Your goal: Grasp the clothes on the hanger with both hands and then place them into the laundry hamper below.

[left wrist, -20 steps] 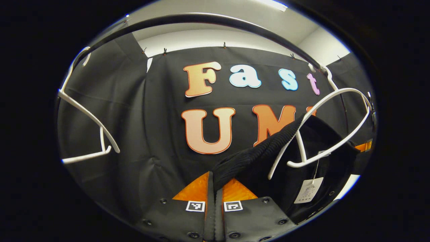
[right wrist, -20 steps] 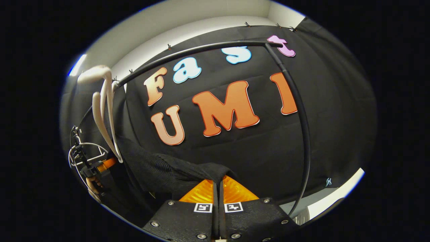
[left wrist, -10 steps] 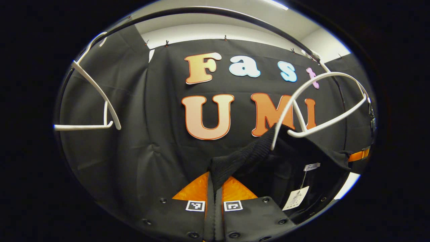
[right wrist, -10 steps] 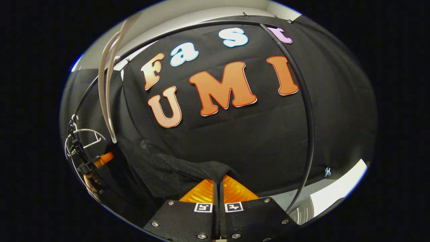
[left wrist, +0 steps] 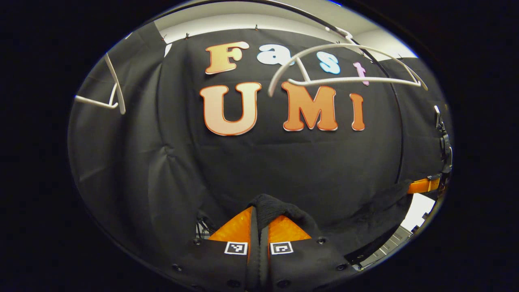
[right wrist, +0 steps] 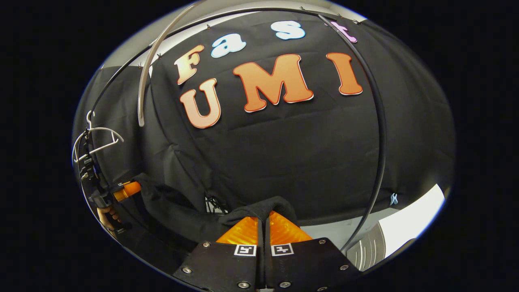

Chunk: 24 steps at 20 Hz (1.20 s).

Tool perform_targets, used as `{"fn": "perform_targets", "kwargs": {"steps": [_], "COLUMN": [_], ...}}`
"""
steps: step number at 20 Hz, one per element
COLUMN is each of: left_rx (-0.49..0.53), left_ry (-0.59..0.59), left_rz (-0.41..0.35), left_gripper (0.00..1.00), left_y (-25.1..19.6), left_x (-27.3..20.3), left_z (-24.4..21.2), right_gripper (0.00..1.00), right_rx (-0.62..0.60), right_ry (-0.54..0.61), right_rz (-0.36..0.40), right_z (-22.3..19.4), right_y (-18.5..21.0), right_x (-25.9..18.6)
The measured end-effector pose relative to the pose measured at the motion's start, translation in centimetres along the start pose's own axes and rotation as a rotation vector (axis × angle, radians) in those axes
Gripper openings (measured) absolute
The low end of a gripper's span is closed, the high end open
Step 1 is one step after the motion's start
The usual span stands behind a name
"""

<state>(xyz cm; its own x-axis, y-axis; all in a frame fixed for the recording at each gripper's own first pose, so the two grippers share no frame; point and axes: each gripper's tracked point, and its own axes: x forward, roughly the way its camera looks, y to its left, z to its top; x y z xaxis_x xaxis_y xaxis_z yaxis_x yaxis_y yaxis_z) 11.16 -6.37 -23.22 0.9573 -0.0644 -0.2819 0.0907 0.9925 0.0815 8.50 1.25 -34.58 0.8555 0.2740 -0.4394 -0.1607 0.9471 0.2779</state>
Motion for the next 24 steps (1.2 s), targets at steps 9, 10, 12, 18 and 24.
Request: {"fn": "perform_targets", "kwargs": {"steps": [9, 10, 12, 18, 24], "left_rx": [-0.025, -0.041, -0.084, -0.185, -0.208], "left_ry": [0.140, 0.170, 0.245, 0.469, 0.690], "left_rz": [-0.081, -0.088, -0.106, -0.146, -0.133], "left_gripper": [0.07, 0.07, 0.06, 0.07, 0.07], "left_y": [-4.6, -4.9, -5.4, -7.4, -7.3], "left_x": [1.4, 1.4, 1.7, 2.5, 1.4], "left_z": [-10.8, -13.0, -17.6, -30.3, -41.6], "right_gripper": [0.00, 0.00, 0.00, 0.00, 0.02], "right_rx": [-0.057, -0.063, -0.066, -0.012, -0.008], "right_ry": [0.110, 0.125, 0.166, 0.322, 0.463], "right_rz": [0.024, 0.020, 0.011, -0.021, -0.079], "right_z": [-11.0, -12.4, -15.3, -25.8, -35.3], "right_y": [2.6, 2.6, 2.2, 0.7, -2.0], "right_x": [2.0, 2.2, 3.2, 6.5, 8.0]}}
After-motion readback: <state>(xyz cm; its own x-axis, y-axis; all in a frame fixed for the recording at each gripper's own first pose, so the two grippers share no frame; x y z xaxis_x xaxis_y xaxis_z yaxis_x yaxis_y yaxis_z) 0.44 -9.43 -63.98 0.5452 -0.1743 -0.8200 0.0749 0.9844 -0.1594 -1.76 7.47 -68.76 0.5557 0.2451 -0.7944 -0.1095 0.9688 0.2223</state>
